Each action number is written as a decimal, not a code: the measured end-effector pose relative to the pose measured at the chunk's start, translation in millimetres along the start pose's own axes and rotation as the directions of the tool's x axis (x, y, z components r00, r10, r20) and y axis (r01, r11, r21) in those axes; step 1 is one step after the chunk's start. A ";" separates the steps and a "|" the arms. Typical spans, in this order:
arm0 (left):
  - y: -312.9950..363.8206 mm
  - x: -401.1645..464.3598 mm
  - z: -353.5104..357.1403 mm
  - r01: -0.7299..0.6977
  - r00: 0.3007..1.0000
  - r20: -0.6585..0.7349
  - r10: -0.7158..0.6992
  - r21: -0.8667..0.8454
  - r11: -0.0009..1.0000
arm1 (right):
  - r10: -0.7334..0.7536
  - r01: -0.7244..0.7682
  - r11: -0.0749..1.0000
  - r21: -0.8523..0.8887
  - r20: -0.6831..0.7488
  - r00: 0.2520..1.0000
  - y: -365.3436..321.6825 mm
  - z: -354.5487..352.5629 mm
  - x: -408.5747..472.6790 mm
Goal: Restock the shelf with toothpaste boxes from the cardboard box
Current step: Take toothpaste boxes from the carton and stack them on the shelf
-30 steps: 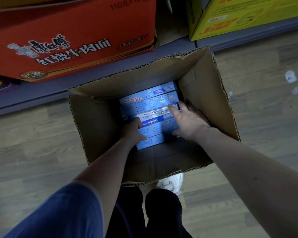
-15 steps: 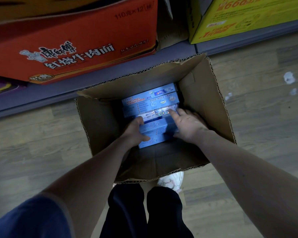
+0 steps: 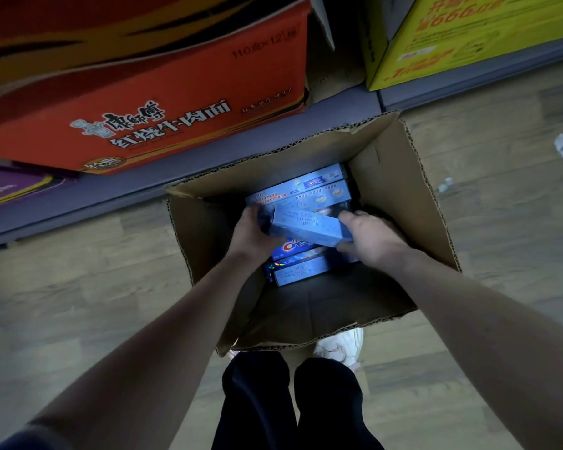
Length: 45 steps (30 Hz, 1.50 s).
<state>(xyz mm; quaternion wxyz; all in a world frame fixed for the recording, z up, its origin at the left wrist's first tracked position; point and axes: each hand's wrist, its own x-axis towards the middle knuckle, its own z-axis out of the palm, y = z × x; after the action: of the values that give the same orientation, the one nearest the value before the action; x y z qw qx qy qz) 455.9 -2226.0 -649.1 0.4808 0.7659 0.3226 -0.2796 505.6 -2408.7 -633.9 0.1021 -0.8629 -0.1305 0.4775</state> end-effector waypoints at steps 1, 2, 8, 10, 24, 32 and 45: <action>-6.8 -0.2 5.9 0.085 0.996 0.000 -0.085 -0.052 0.995 | 0.010 -0.010 1.000 0.005 -0.014 1.000 0.4 0.2 -0.5; -15.3 0.5 13.0 0.145 0.989 0.022 -0.144 -0.056 0.988 | 0.018 -0.017 1.000 0.005 -0.028 0.999 0.8 0.7 -0.9; -49.1 -1.7 55.2 -0.127 0.965 0.257 -0.059 0.648 0.751 | -0.040 0.033 0.996 -0.085 -0.075 0.996 1.2 5.5 -2.4; -52.5 0.2 66.8 -0.182 0.960 0.280 -0.011 0.653 0.735 | -0.057 0.046 0.992 -0.119 -0.083 0.995 2.3 7.8 -1.6; -47.2 18.6 74.6 -0.419 0.905 0.385 0.180 0.880 0.224 | -0.065 0.055 0.989 -0.135 -0.066 0.996 6.1 14.1 5.5; -46.2 7.5 67.6 -0.367 0.930 0.347 0.118 0.874 0.318 | -0.108 0.098 0.963 -0.249 -0.028 0.994 2.6 13.6 -1.0; 28.1 -77.3 -14.6 -0.292 0.934 0.190 0.304 0.896 0.335 | -0.194 0.090 0.928 -0.361 -0.262 0.945 -52.1 -42.9 -83.4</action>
<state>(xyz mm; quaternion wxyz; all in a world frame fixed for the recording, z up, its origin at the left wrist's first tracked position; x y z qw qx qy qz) 430.0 -2239.3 -570.8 0.0228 0.9491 -0.0264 -0.3132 493.0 -2388.6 -529.3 0.0027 -0.9167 -0.2580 0.3052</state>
